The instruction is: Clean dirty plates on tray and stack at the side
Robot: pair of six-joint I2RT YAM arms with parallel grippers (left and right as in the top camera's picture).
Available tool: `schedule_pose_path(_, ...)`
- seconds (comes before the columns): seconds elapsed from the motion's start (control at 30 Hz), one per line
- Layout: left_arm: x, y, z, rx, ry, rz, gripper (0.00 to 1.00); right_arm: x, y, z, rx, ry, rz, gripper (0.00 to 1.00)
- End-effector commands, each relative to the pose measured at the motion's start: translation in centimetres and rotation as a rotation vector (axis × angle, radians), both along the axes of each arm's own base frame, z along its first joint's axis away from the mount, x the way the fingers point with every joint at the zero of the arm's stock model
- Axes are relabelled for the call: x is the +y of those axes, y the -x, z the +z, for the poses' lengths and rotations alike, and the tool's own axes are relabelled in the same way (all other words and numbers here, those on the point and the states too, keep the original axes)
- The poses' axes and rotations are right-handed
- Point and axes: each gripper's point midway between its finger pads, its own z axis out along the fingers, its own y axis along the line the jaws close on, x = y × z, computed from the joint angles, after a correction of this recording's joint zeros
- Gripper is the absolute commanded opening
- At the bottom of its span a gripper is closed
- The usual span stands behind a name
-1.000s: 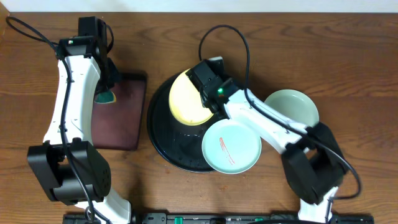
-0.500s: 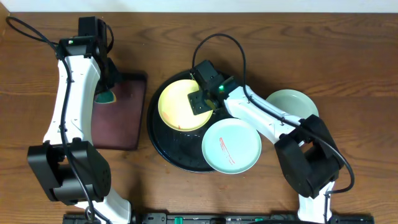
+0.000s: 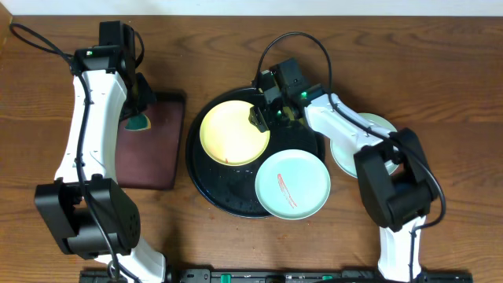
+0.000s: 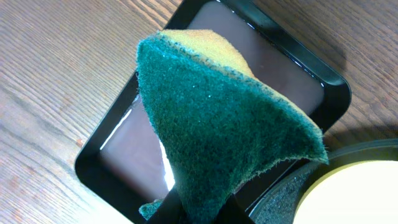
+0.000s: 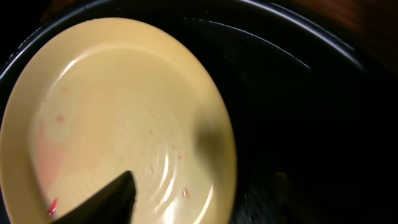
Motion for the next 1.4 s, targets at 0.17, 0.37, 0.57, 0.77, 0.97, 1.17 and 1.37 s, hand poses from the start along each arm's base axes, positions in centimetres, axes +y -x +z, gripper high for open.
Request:
schedule_pose_path(0.17, -1.1, 0.0, -0.5, 0.011, 0.04, -0.031, 0.07, 0.3, -0.9, -1.7, 0.011, 0.01, -0.072, 0.35)
schedule_pose_path(0.37, -2.1, -0.2, -0.5, 0.01, 0.04, -0.058, 0.07, -0.1, -1.0, -2.2, 0.018, 0.027, -0.097, 0.29)
schedule_pose_path(0.57, -4.5, -0.6, -0.8, 0.012, 0.04, -0.121, 0.07, -0.1, -0.3, -2.7, 0.051, 0.05, -0.133, 0.05)
schedule_pose_path(0.77, -7.2, -0.8, -2.4, 0.055, 0.043, -0.18, 0.07, -1.3, 0.6, -3.6, 0.16, 0.082, -0.328, 0.01)
schedule_pose_path(0.97, -11.5, -0.8, -5.2, 0.121, 0.151, -0.258, 0.08, -4.8, 1.7, -4.8, 0.267, 0.18, -0.588, 0.01)
schedule_pose_path(1.17, -15.2, -1.2, -8.1, 0.155, 0.161, -0.317, 0.07, -5.1, 1.8, -4.9, 0.27, 0.19, -0.577, 0.01)
schedule_pose_path(1.37, -17.2, -2.5, -9.5, 0.119, 0.161, -0.34, 0.08, -4.9, 1.9, -4.8, 0.264, 0.193, -0.561, 0.01)
